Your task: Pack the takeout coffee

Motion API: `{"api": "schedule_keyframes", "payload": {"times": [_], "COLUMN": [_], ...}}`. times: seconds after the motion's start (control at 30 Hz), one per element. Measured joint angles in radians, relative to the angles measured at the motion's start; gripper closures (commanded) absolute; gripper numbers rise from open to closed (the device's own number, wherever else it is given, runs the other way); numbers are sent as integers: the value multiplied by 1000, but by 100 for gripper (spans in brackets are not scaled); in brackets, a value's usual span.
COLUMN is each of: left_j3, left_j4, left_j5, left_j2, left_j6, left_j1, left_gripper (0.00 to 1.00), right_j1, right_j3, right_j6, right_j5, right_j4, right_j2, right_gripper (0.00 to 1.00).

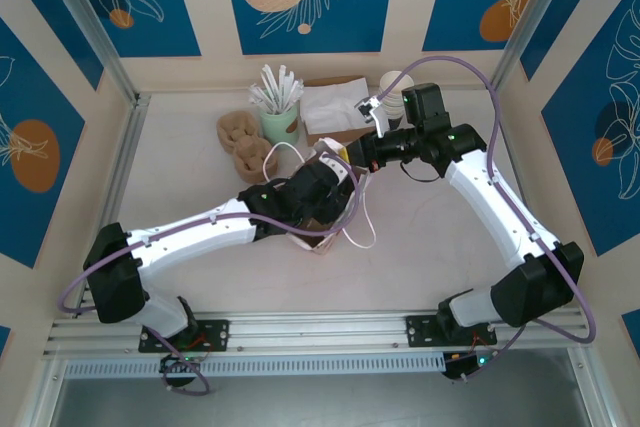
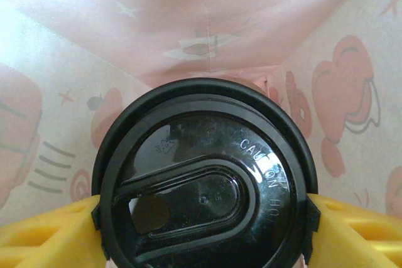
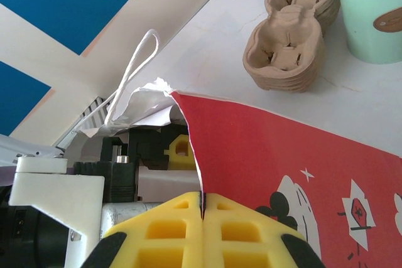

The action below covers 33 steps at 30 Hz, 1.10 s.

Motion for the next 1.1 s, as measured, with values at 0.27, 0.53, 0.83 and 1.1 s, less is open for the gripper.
{"api": "schedule_keyframes", "payload": {"times": [0.27,0.53,0.83,1.1], "left_j3": [-9,-15,-16,-10], "left_j4": [17,35,40,33], "left_j5": [-3,-2,2,-3], "left_j2": [0,2,16,50], "left_j6": [2,-13,-29,-43], "left_j1": [0,0,0,0], "left_gripper": [27,27,27,27], "right_j1": [-2,-4,-5,-5], "right_j3": [0,0,0,0], "right_j6": [0,0,0,0], "right_j5": [-6,-10,-16,-30], "right_j4": [1,9,13,13], "right_j2": [4,5,6,8], "right_gripper": [100,100,100,100]}}
